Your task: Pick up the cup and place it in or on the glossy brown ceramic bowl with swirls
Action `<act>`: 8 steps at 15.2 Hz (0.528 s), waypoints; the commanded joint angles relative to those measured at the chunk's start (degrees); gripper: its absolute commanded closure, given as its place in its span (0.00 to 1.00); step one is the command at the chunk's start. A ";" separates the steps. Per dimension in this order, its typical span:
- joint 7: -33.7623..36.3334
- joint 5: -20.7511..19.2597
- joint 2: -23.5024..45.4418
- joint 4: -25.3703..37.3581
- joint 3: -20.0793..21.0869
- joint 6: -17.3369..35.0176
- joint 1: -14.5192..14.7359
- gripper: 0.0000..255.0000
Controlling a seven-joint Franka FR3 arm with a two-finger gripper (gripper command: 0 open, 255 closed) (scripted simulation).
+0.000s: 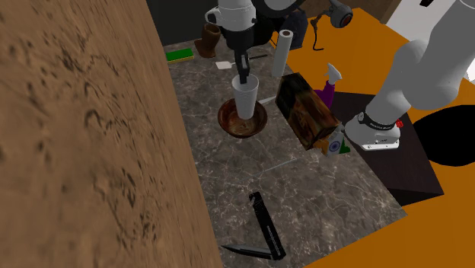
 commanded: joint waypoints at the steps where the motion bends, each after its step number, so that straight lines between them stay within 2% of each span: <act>1: 0.01 0.00 0.02 -0.03 0.01 0.07 0.01 1.00; 4: 0.01 0.00 0.02 -0.03 0.01 0.07 0.01 1.00; 5: 0.01 0.00 0.02 -0.03 0.01 0.07 0.01 0.00; 8: 0.01 0.00 0.02 -0.03 0.01 0.07 0.01 0.00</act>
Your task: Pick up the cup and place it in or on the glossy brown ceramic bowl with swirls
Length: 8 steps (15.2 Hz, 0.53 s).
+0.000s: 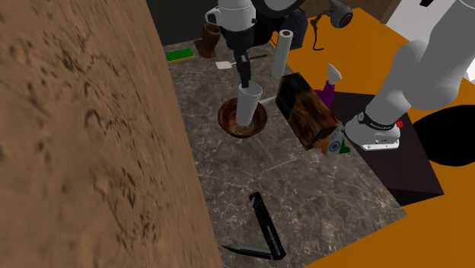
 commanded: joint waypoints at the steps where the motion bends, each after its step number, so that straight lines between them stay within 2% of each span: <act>1: 0.00 0.00 0.00 0.00 0.00 0.00 0.00 0.00; 2: 0.00 0.00 0.00 0.00 0.00 0.00 0.00 0.00; 6: 0.08 -0.12 -0.25 7.00 -0.21 -7.25 -0.24 0.00; 8: 0.08 -0.12 -0.25 6.98 -0.21 -7.25 -0.24 0.00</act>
